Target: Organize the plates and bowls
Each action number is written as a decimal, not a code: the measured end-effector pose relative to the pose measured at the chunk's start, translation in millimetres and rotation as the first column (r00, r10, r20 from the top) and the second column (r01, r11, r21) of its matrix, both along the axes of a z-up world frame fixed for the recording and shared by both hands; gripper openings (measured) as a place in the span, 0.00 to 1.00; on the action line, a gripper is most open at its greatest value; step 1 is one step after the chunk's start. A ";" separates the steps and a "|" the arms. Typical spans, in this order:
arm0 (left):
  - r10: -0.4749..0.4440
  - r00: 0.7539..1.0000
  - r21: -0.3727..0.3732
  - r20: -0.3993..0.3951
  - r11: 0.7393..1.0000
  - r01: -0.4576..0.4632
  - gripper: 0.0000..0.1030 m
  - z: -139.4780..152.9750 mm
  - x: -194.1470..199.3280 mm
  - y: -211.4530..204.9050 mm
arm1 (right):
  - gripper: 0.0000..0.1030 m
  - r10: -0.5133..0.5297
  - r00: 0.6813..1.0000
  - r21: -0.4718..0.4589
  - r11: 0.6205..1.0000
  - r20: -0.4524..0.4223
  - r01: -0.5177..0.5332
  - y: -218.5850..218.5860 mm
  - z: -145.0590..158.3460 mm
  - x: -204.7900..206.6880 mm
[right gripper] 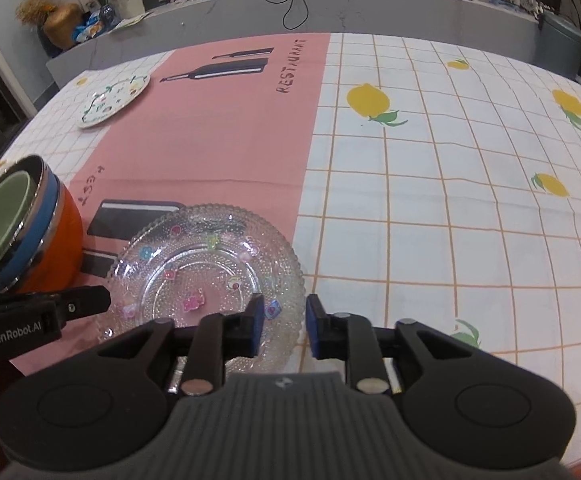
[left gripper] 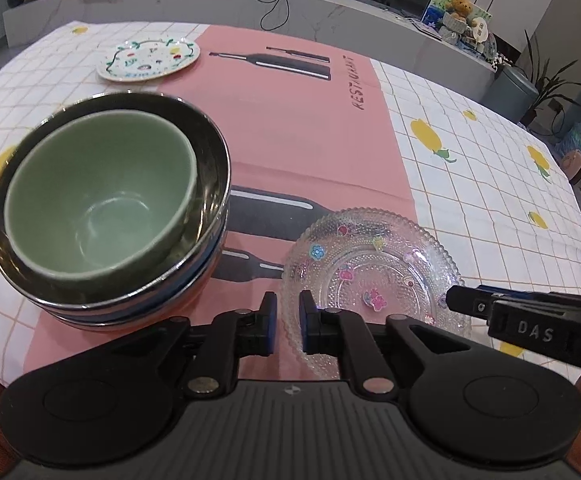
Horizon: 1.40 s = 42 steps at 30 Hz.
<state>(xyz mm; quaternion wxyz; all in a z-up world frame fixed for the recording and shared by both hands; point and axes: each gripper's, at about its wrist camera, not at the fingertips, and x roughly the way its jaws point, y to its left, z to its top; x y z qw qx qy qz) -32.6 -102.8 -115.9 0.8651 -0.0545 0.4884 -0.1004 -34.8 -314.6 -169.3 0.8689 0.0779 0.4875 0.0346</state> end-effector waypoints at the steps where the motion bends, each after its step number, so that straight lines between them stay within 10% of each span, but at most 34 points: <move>1: -0.009 1.000 -0.003 0.000 1.000 0.009 0.18 1.7 -0.1 -0.3 | 0.33 -0.005 1.000 0.005 1.000 -0.001 0.005 -0.8 2.0 -0.4; 17: -0.141 0.987 -0.051 0.080 0.988 0.145 0.32 73.8 6.8 18.5 | 0.47 0.016 1.000 0.078 0.997 0.016 -0.017 22.6 56.6 19.7; 30: 0.054 0.990 -0.066 0.130 0.997 -0.046 0.32 108.9 79.4 123.1 | 0.50 0.082 0.997 0.214 0.974 -0.009 -0.078 86.9 76.3 99.1; 42: 0.172 0.971 -0.111 0.166 0.982 -0.155 0.32 68.7 170.6 191.5 | 0.48 0.104 0.994 0.180 0.978 0.038 -0.110 140.2 46.8 191.5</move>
